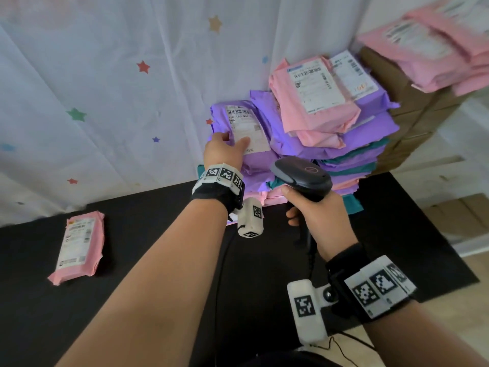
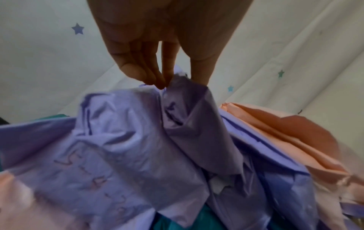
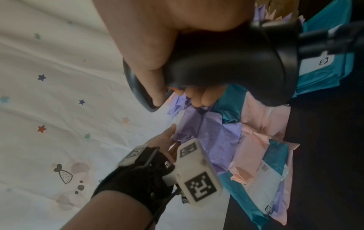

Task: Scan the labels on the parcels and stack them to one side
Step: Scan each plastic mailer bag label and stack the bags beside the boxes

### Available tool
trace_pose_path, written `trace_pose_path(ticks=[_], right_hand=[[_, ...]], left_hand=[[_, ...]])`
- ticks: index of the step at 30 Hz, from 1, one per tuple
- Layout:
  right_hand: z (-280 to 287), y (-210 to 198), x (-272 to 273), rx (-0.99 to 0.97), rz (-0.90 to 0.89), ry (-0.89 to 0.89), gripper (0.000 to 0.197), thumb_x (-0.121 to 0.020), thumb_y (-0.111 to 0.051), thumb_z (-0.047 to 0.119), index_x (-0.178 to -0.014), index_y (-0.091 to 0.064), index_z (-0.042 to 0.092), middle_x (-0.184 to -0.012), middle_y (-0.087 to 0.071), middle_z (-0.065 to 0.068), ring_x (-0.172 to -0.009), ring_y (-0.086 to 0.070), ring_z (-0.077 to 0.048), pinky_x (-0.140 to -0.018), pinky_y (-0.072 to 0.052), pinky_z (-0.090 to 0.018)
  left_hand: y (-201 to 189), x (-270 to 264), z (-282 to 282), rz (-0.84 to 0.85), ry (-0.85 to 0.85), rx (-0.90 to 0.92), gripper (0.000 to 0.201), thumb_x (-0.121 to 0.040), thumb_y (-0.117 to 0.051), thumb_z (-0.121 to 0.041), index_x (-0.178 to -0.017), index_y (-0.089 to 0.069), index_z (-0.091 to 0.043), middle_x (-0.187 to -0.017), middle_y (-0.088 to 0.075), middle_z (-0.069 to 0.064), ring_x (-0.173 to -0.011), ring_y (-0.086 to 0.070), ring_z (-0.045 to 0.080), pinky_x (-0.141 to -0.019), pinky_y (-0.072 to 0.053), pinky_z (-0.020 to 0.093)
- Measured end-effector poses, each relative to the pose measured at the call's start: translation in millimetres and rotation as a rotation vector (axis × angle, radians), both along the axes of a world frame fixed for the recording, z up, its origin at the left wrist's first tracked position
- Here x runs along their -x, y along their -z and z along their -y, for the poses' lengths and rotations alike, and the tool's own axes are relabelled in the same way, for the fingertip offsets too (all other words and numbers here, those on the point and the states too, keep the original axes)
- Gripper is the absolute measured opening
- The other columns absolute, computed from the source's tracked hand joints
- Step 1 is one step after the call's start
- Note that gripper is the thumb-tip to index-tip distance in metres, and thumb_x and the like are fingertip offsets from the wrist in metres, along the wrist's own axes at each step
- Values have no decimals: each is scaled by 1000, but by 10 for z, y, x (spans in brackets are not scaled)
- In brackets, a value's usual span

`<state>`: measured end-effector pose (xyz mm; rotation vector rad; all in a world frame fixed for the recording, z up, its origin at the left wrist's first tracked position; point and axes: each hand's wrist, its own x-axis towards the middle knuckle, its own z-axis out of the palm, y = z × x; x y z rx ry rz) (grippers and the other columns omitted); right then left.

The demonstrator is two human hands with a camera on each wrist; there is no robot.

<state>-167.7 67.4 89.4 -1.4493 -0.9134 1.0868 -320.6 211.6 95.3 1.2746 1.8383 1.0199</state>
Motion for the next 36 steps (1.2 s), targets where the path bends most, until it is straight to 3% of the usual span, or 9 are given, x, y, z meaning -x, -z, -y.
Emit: trace_pose_path(ticks=[4,6,9,13,16,22,27,32,36], right_hand=[[-47,4,172,-13,-7,-13,10,-83,-78,20,-82,-69,24,-59,-69,1,-52,-63,-6,-49,-54,-22],[-75,16,307,-20,-7,-19,11,-82,-79,19,-88,-71,21,-61,-69,3,-52,-63,-7,-49,-54,-23],[-120,72,562,-13,19,-72,12,-82,-79,22,-91,-73,16,-56,-67,5,-51,-62,-7,-49,-52,-22],[-154,228,1015,30,40,-162,17,-82,-79,24,-93,-73,12,-52,-65,5,-48,-60,-4,-46,-50,-19],[-165,397,1407,94,57,-229,16,-83,-78,20,-95,-71,11,-53,-66,6,-46,-59,-2,-44,-49,-18],[-200,719,2114,238,57,-292,24,-80,-80,20,-101,-69,17,-63,-68,7,-48,-60,-3,-45,-51,-21],[-213,886,2443,324,92,-322,25,-79,-81,25,-99,-67,25,-73,-72,3,-51,-63,-3,-47,-50,-19],[-259,913,2525,362,126,-301,22,-79,-81,28,-94,-64,30,-77,-72,3,-52,-64,-3,-47,-50,-17],[-267,900,2534,362,147,-310,29,-80,-80,28,-106,-65,25,-80,-72,2,-53,-65,-2,-48,-50,-17]], left_hand=[[-5,174,41,25,0,-20,50,-90,-54,-49,-125,-56,-13,-120,-61,4,-102,-60,21,-88,-45,29],[21,365,86,66,-42,-41,46,-92,-54,-44,-125,-54,-13,-119,-61,6,-104,-60,23,-93,-48,34],[193,833,215,-45,-78,-6,37,-92,-54,-32,-124,-55,-14,-120,-60,6,-105,-60,23,-93,-47,33],[595,1666,543,-263,-143,181,41,-90,-55,-24,-129,-51,-14,-129,-54,10,-115,-54,28,-99,-44,36],[881,2306,838,-412,-241,346,46,-87,-53,-16,-133,-49,-15,-132,-52,15,-117,-52,32,-94,-42,37],[1273,3241,1162,-574,-298,639,48,-89,-49,-20,-135,-41,-12,-135,-45,17,-125,-42,34,-101,-35,47],[1539,3678,1200,-468,-339,714,48,-96,-43,-32,-137,-38,-8,-133,-46,20,-124,-42,37,-101,-37,47],[1624,3835,1156,-406,-370,746,63,-84,-62,-41,-131,-39,-5,-130,-50,19,-122,-44,37,-97,-40,46],[1591,3776,1110,-370,-356,732,67,-74,-71,-45,-123,-51,-5,-124,-52,17,-116,-51,35,-93,-47,43]])
